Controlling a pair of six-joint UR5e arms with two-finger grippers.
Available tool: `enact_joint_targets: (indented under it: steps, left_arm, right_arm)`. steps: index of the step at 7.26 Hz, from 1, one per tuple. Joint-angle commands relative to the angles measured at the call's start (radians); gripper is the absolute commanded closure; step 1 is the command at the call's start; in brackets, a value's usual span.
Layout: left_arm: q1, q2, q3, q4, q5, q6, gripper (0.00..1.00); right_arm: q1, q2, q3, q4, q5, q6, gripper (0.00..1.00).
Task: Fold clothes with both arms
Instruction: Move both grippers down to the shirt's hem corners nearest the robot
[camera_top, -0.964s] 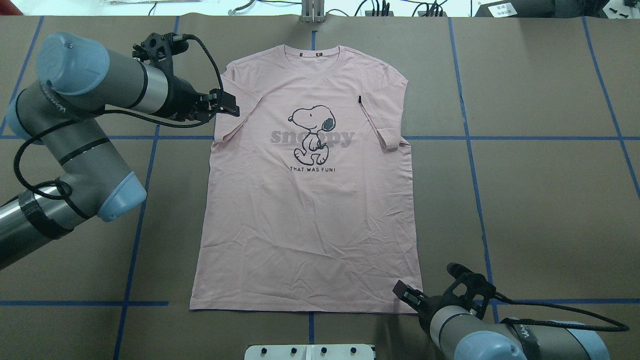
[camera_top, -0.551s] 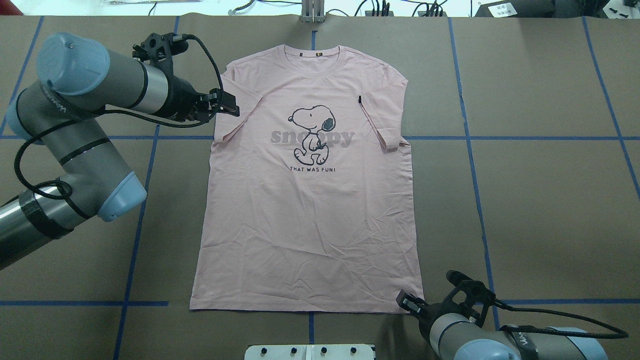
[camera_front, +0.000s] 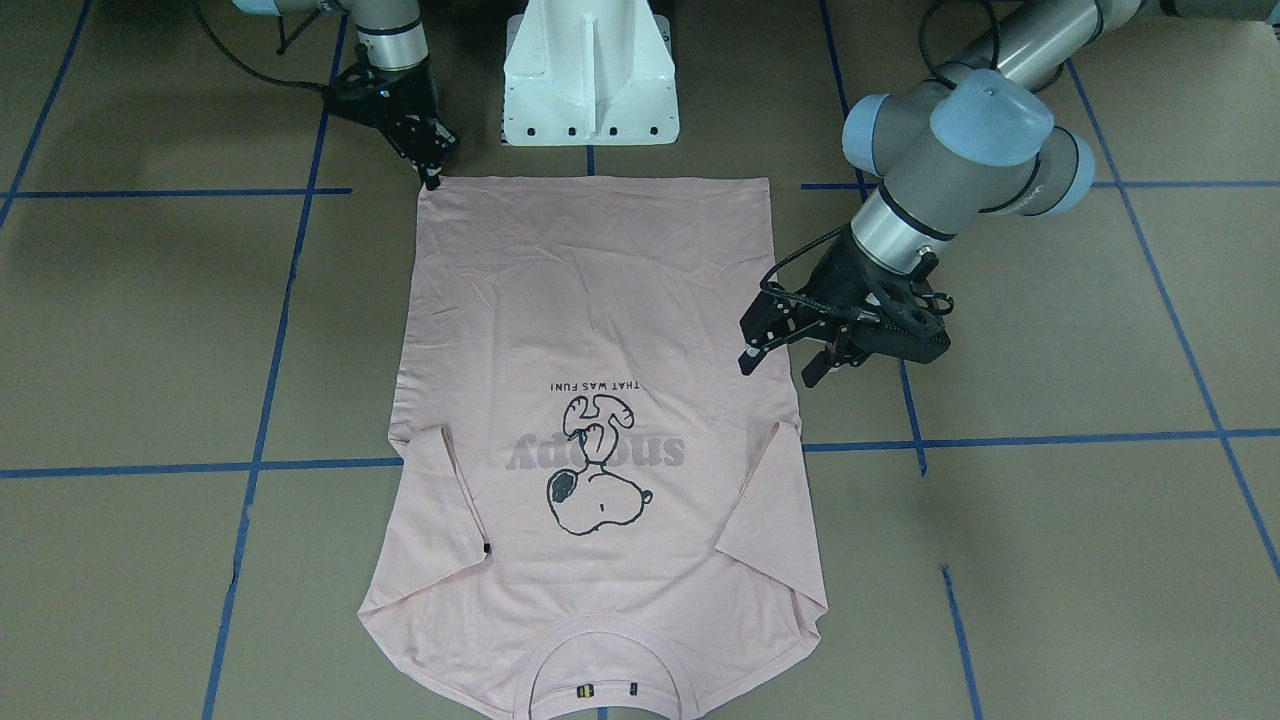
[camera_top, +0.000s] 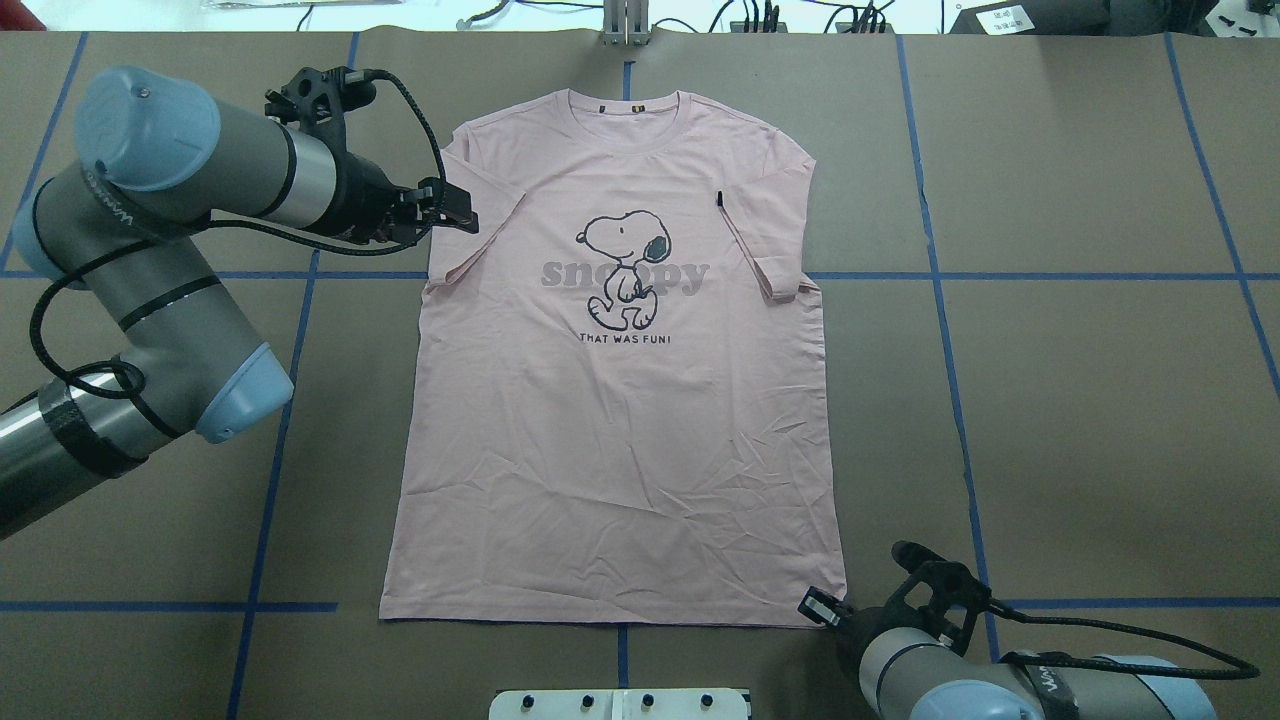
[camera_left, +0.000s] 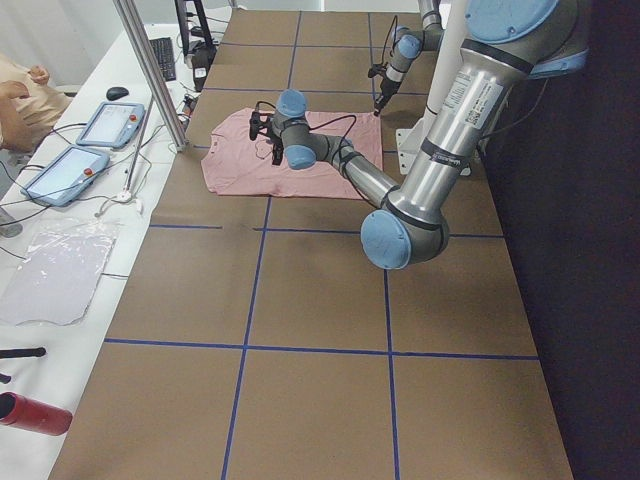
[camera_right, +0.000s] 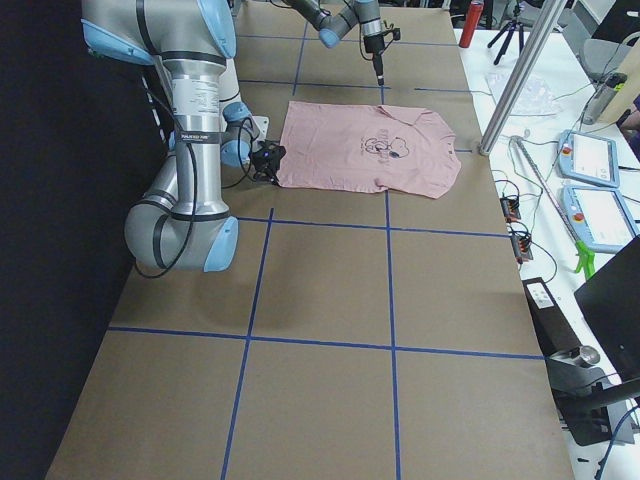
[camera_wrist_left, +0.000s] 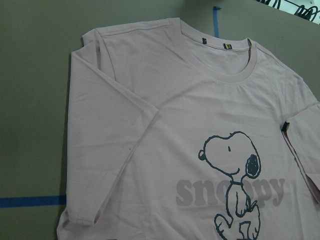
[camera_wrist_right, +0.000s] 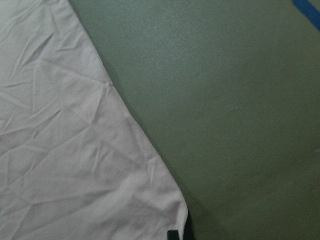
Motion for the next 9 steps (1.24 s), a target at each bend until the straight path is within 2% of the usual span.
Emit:
enact_joint_targets:
  steps: [1,2,3,4,5,7,9]
  left_arm:
    - [0.009,0.0,0.0,0.009,0.003,-0.039,0.16]
    - [0.066,0.003,-0.05,0.118,0.018,-0.12,0.16]
    - [0.152,0.024,-0.211,0.309,0.088,-0.174,0.16]
    - [0.274,0.172,-0.359,0.388,0.186,-0.246,0.16]
    - [0.379,0.313,-0.439,0.362,0.257,-0.324,0.16]
    - [0.53,0.394,-0.437,0.306,0.355,-0.484,0.15]
    - [0.597,0.414,-0.429,0.306,0.359,-0.556,0.17]
  right_arm:
    - [0.0,-0.003,0.026,-0.002,0.0,-0.004,1.0]
    - [-0.001,-0.003,0.076,-0.038,0.001,-0.007,1.0]
    - [0.002,-0.003,0.104,-0.054,0.003,-0.01,1.0]
    - [0.003,-0.004,0.113,-0.054,0.004,-0.011,1.0]
    - [0.003,-0.006,0.115,-0.055,0.006,-0.013,1.0]
    - [0.002,-0.006,0.115,-0.055,0.006,-0.013,1.0]
    - [0.002,-0.006,0.112,-0.055,0.006,-0.013,1.0]
